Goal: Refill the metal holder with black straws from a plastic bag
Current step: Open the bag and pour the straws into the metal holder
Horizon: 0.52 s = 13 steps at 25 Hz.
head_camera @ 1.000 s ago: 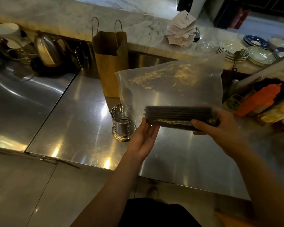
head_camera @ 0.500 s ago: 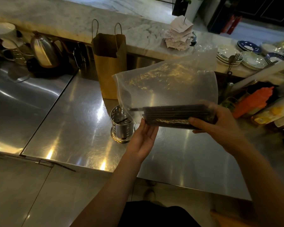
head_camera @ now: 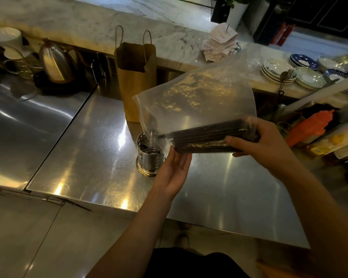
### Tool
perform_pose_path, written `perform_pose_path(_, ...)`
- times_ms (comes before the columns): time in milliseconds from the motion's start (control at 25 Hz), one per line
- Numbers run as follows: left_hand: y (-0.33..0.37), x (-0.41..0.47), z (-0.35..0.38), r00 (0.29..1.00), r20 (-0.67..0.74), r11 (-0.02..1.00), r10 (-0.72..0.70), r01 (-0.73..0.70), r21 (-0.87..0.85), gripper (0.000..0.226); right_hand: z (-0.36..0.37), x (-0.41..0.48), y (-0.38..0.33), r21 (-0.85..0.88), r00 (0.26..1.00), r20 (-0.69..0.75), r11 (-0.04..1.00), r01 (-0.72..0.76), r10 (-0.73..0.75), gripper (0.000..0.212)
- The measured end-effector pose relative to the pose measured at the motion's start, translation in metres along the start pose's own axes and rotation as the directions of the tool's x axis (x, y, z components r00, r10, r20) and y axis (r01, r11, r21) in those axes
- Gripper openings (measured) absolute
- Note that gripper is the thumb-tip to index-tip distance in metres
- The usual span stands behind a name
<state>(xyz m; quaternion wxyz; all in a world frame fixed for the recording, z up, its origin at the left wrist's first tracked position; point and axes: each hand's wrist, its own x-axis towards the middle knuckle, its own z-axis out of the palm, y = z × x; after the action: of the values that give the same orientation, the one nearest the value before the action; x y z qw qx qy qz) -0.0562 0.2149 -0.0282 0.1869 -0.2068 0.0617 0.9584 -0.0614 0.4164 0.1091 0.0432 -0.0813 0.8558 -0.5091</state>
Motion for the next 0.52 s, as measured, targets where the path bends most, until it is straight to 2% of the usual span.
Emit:
perform_pose_path(240,0.0,0.001,-0.003,0.999,-0.04,0.999,-0.002,0.001,-0.035,0.035,0.001,0.006,-0.006,-0.031,1.0,0.028,1.0,-0.003,0.004,0.028)
perform_pose_path(520,0.0,0.0,-0.001,1.0,-0.018,0.995,-0.02,0.018,-0.095,0.037,0.005,0.009,-0.015,-0.09,1.0,-0.014,0.996,0.015,-0.016,0.029)
